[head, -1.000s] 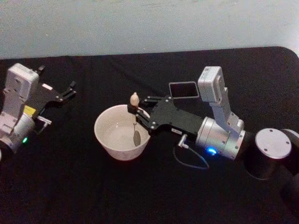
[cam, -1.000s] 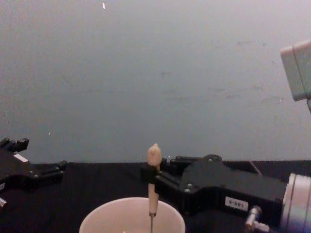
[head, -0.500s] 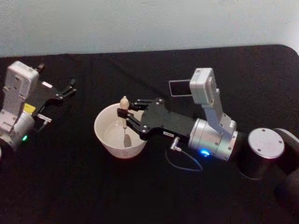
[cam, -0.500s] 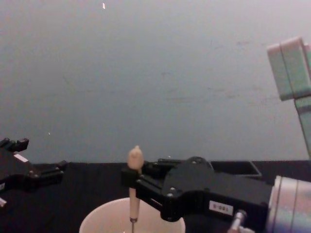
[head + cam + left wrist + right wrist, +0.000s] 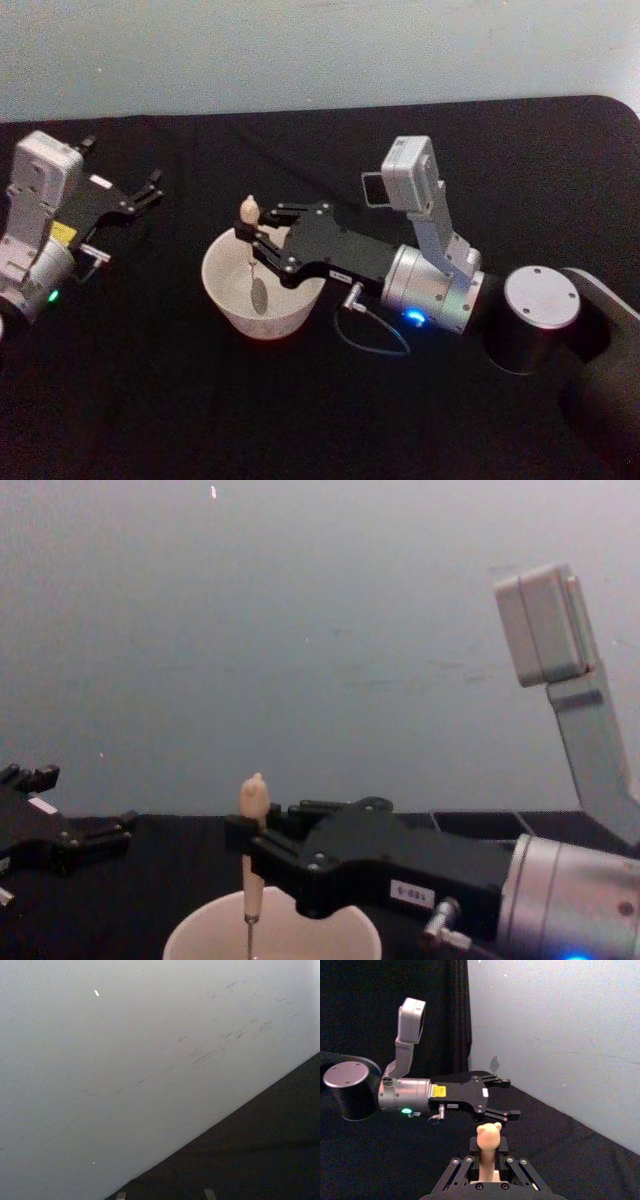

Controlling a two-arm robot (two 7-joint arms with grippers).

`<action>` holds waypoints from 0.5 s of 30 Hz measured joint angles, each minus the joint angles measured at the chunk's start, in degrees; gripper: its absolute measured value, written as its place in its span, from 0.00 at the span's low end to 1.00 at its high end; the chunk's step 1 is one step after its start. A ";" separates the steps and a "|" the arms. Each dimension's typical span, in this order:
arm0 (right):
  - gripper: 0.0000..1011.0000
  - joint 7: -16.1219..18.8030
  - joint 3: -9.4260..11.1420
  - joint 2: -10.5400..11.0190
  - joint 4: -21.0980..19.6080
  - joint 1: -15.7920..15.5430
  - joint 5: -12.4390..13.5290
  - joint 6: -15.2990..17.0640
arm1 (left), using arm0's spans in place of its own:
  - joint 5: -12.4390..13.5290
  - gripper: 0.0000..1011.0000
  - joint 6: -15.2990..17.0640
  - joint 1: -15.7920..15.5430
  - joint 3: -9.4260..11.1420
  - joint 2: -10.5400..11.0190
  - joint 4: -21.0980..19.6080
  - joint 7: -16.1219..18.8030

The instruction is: Pick up the stirring spoon with one hand, stir inside the cup, then place it back in its original position.

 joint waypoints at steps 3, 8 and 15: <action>0.21 -0.48 0.18 -0.62 0.71 0.47 -0.13 -0.13 | 0.00 0.99 0.00 0.00 0.00 0.00 0.00 0.00; 0.21 -1.13 0.69 -1.23 1.74 1.06 -0.34 -0.41 | 0.00 0.99 0.00 0.00 0.00 0.00 0.00 0.00; 0.21 -2.03 1.51 -1.51 2.61 1.50 -0.92 -0.51 | 0.00 0.99 0.00 0.00 0.00 0.00 0.00 0.00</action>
